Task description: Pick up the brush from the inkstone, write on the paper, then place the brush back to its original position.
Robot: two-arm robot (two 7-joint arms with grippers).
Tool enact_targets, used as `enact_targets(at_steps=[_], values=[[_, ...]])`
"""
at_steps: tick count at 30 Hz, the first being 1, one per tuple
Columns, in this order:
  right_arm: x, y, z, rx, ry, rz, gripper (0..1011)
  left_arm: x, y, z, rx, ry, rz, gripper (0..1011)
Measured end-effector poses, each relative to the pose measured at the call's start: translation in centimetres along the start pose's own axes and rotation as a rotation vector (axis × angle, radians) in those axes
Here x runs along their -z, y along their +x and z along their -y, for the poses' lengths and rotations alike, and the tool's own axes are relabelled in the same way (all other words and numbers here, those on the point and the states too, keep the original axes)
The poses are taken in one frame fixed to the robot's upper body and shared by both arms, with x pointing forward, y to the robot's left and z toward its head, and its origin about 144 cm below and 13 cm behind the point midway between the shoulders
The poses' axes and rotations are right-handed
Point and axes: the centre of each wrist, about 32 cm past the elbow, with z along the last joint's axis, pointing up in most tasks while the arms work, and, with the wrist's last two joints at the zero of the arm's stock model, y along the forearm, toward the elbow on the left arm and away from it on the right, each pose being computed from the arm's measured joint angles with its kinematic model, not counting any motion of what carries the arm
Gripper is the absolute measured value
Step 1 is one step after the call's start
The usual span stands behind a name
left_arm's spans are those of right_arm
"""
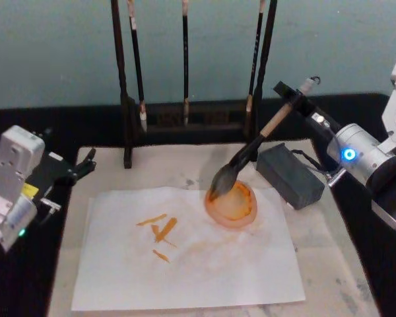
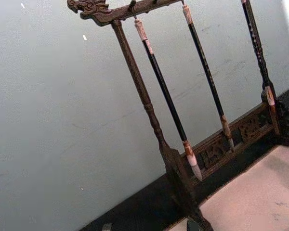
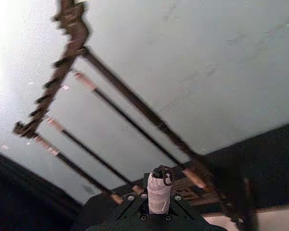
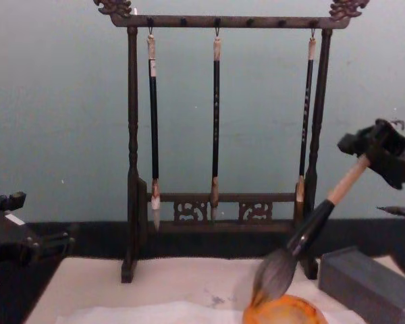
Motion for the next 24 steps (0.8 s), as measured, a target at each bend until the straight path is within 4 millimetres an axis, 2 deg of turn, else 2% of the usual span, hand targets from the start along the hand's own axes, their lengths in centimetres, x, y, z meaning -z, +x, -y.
enact_targets(at_steps=[13, 24], values=[[-0.5, 1.7, -0.7, 0.121, 0.009, -0.075, 0, 0.0, 0.0, 0.0, 0.000, 0.000, 0.000, 1010], [-0.5, 2.6, -0.4, 0.154, 0.000, -0.124, 0, 0.0, 0.0, 0.0, 0.000, 0.000, 0.000, 1010]])
